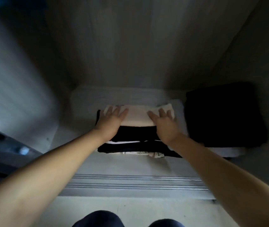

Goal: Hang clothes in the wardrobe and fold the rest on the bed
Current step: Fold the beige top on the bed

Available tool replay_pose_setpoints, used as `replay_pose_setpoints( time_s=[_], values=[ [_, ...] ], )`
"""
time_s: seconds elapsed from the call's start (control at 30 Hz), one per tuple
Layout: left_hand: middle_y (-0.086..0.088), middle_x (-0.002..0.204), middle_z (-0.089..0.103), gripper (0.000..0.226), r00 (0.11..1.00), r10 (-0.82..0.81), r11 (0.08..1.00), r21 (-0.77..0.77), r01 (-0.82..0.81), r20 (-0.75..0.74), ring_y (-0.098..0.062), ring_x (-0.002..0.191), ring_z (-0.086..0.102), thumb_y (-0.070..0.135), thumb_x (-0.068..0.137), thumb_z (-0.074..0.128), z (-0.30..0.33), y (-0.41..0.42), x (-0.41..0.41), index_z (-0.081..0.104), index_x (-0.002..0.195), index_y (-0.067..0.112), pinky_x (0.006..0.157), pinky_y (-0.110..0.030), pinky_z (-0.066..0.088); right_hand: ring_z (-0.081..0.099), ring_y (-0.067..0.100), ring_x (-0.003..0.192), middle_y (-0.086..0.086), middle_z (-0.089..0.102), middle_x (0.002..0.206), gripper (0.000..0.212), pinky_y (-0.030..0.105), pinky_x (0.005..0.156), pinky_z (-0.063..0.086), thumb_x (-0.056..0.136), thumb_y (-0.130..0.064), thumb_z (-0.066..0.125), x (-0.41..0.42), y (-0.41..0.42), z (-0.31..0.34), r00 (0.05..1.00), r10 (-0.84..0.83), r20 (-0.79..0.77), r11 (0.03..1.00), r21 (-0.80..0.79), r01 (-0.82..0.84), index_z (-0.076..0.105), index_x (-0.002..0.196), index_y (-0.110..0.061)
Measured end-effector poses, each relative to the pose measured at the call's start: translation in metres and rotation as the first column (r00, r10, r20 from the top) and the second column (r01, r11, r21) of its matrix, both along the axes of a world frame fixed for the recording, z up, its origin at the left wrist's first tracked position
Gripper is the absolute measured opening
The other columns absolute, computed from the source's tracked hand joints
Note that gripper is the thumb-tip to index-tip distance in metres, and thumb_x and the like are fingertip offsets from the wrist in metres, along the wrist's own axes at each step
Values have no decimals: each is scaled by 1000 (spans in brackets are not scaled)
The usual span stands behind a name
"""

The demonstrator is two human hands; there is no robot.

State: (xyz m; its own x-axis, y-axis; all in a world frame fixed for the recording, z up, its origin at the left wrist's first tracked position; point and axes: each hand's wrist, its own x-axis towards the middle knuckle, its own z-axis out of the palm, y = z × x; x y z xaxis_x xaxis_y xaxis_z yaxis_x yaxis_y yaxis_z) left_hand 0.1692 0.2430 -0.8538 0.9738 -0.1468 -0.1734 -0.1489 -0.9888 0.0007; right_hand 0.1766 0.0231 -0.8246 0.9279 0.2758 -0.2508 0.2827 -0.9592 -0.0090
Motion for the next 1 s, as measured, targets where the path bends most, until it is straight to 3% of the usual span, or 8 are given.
replay_pose_setpoints(
  time_s=[0.07,0.17,0.3,0.4,0.5,0.63,0.8,1.0],
  values=[
    [-6,161,-7,90,994,-57,998,11,58,-91,-36,146,-2,-10,80,26,-39,3,-17,-8,151,32,114,-55,10,-6,50,142,19,-9,158,80,63,111,11,92,-11,44,-21,-4,-38,999,13,-30,999,-30,-13,-4,152,-35],
    [-3,155,-30,98,972,-50,998,-46,41,-231,-32,143,-24,-5,84,40,-68,4,-30,-27,144,35,113,-56,2,-27,46,138,15,-34,152,98,66,110,-1,89,-45,54,-35,-13,-64,998,35,-53,999,0,-35,-29,143,-39],
    [-5,153,-35,91,932,-41,999,-17,37,-361,-30,142,-27,5,89,37,-49,0,-36,-29,143,35,112,-60,-3,-30,45,137,13,-39,150,102,65,109,-9,86,-57,53,-32,-9,-50,986,14,-165,992,-118,-34,-32,141,-39],
    [-5,156,-28,93,905,-27,999,9,34,-425,-28,144,-23,2,88,43,-2,-8,-47,-22,148,33,112,-60,-4,-23,43,141,12,-30,155,98,66,108,-8,87,-52,56,-27,-3,-5,948,-11,-318,977,-204,-57,-20,148,-38],
    [-6,159,-18,85,920,-107,991,37,130,-376,-28,146,-15,3,90,41,57,-21,-59,-14,151,28,114,-58,-2,-5,37,146,11,-1,161,82,65,111,-2,91,-46,51,-34,-2,55,917,-15,-399,980,-187,-66,-1,152,-31],
    [-10,159,12,68,943,-118,991,15,129,-310,-26,146,12,12,95,38,152,-40,-68,3,153,20,117,-50,9,45,31,126,13,47,137,52,44,101,40,94,-32,45,-48,-10,155,926,-24,-377,996,-94,-12,33,142,-17],
    [-10,139,45,53,943,-64,993,-117,26,-328,-29,124,45,18,98,35,280,-64,-95,23,150,15,97,-38,38,53,32,120,14,53,133,44,38,94,48,97,-30,40,-73,-16,287,900,-52,-433,996,-86,16,39,138,-15],
    [-13,125,58,39,941,18,974,-208,-93,-337,-31,111,57,21,99,31,418,-72,-111,41,136,11,83,-35,47,56,32,116,13,56,129,39,36,87,48,96,-30,43,-91,-17,427,924,-46,-381,997,-74,19,47,132,-16]
  ],
)
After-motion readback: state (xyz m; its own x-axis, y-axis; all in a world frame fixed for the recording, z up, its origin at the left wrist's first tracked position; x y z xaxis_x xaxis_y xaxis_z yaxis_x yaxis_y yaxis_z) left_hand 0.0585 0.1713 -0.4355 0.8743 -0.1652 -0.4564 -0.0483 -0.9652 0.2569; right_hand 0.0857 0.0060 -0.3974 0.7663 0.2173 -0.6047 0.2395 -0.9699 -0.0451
